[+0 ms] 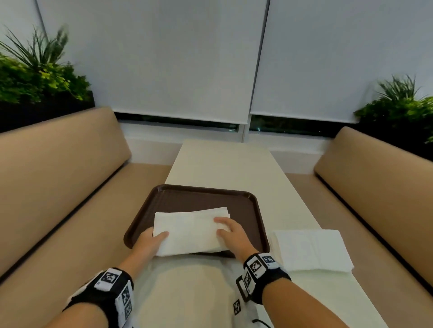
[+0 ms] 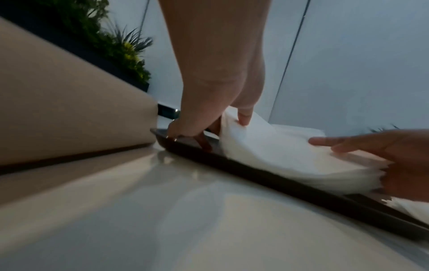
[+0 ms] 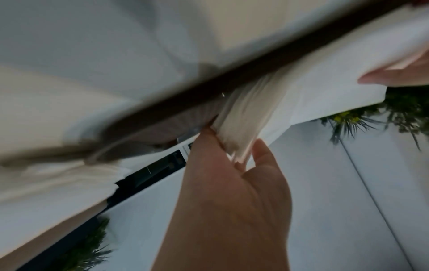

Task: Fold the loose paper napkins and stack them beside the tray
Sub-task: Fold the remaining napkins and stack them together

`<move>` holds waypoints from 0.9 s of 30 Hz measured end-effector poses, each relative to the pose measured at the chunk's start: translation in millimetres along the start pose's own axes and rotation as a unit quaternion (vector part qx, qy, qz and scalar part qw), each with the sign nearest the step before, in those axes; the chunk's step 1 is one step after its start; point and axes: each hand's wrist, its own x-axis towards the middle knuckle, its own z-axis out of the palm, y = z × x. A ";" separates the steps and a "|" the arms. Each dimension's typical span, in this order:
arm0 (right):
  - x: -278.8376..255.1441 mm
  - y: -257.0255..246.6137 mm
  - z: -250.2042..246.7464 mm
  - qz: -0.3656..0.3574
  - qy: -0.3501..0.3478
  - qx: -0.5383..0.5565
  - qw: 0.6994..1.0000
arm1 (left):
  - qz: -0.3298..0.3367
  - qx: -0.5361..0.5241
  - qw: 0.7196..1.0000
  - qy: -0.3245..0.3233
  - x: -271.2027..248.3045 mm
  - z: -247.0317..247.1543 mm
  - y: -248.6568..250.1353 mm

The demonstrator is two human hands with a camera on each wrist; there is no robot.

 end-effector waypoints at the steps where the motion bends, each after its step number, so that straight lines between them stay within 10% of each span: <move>1: 0.5 6.6 0.8 0.006 0.003 0.009 1.000 | 0.000 0.019 1.000 0.008 4.9 1.9 -7.1; 15: -28.2 33.5 -23.9 0.038 -0.016 0.017 0.999 | -0.051 0.053 0.997 -0.021 -2.4 29.2 -32.6; 27: 8.3 -4.6 -24.7 0.090 -0.028 0.078 0.992 | -0.082 -0.172 0.981 -0.045 8.0 23.6 23.2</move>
